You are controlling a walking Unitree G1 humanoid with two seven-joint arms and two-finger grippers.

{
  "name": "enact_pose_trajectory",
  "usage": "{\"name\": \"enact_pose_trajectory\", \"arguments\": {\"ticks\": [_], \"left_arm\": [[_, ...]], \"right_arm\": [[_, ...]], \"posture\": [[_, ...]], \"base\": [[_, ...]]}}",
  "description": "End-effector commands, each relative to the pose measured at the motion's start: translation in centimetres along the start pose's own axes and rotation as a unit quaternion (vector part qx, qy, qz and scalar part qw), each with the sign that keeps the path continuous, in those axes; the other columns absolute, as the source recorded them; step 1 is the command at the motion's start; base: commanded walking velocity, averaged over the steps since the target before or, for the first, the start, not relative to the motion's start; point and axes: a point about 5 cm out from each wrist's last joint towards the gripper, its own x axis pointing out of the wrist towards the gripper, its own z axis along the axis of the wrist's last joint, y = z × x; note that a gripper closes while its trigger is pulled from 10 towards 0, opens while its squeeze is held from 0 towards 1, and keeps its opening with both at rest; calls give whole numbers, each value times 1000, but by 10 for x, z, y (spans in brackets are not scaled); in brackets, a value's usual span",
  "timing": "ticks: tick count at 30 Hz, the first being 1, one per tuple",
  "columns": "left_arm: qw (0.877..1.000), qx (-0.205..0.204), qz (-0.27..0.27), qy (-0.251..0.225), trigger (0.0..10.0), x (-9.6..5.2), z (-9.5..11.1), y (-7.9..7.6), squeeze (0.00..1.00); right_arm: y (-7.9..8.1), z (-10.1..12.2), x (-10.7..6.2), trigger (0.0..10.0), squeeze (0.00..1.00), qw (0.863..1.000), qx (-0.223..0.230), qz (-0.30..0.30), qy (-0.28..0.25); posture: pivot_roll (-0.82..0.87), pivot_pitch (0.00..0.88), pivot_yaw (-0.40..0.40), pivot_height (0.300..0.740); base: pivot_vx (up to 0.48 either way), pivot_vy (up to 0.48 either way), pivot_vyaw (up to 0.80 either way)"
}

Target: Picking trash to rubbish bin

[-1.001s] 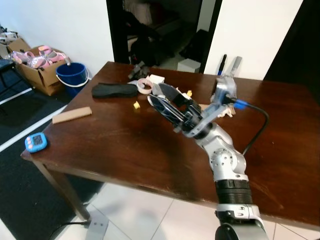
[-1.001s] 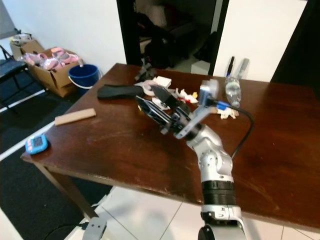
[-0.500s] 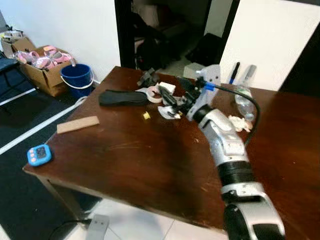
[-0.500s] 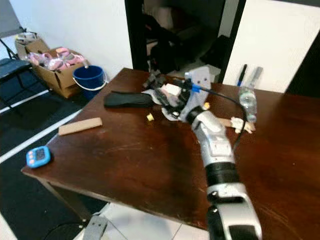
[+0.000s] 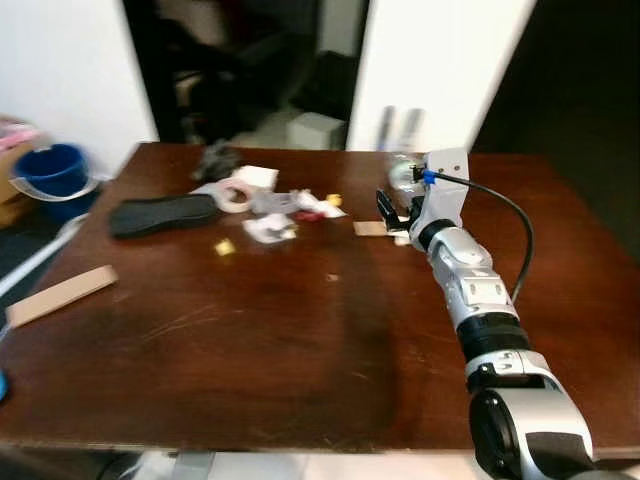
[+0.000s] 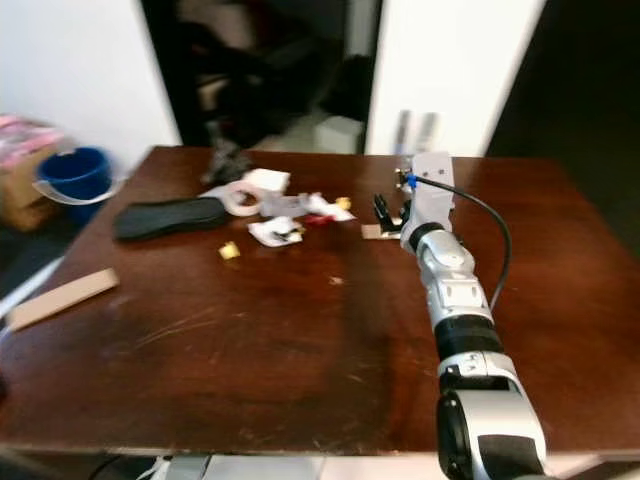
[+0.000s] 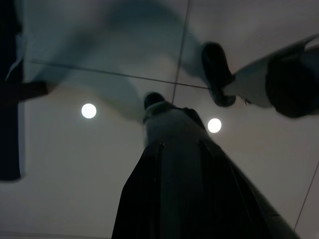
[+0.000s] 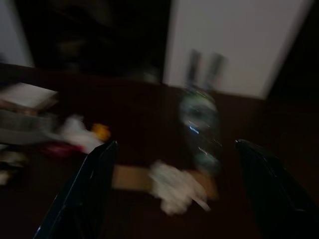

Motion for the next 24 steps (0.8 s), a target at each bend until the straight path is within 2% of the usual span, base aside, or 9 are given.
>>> {"name": "enact_pose_trajectory", "arguments": {"ticks": [1, 3, 5, 12, 14, 17, 24], "left_arm": [[1000, -9, 2, 25, 10000, -2, -16, -2, 0], [1000, -9, 3, 26, 10000, -2, -18, -3, 0], [999, -11, 5, 35, 10000, -3, -24, -4, 0], [998, -21, 11, 52, 10000, -5, -39, -6, 0], [998, -23, 11, 53, 10000, -6, -41, -7, 0], [997, -45, 12, 58, 10000, -8, -53, -11, 0], [995, -64, 5, 77, 10000, -13, -75, -17, 0]], "right_arm": [[14, -6, 2, 10000, 0, 1000, -1, 19, 11], [18, -8, 2, 10000, 0, 1000, -1, 28, 13], [35, -9, 2, 10000, 0, 997, 21, 76, 6], [55, -8, 5, 10000, 0, 993, 44, 110, -1], [55, -7, 6, 10000, 0, 993, 43, 107, -2], [51, 8, 12, 10000, 0, 996, 34, 77, -28], [35, 25, 19, 10000, 0, 998, 24, 42, -49]], "posture": [[6, 80, -11, 740], [6, 80, -11, 740], [5, 93, -14, 740], [14, 147, -45, 740], [17, 160, -53, 740], [27, 197, -73, 740], [55, 255, -91, 740]], "base": [[0, 0, 0], [0, 0, 0], [0, 0, 0], [0, 0, 0], [0, 0, 0], [0, 0, 0], [0, 0, 0]]}}
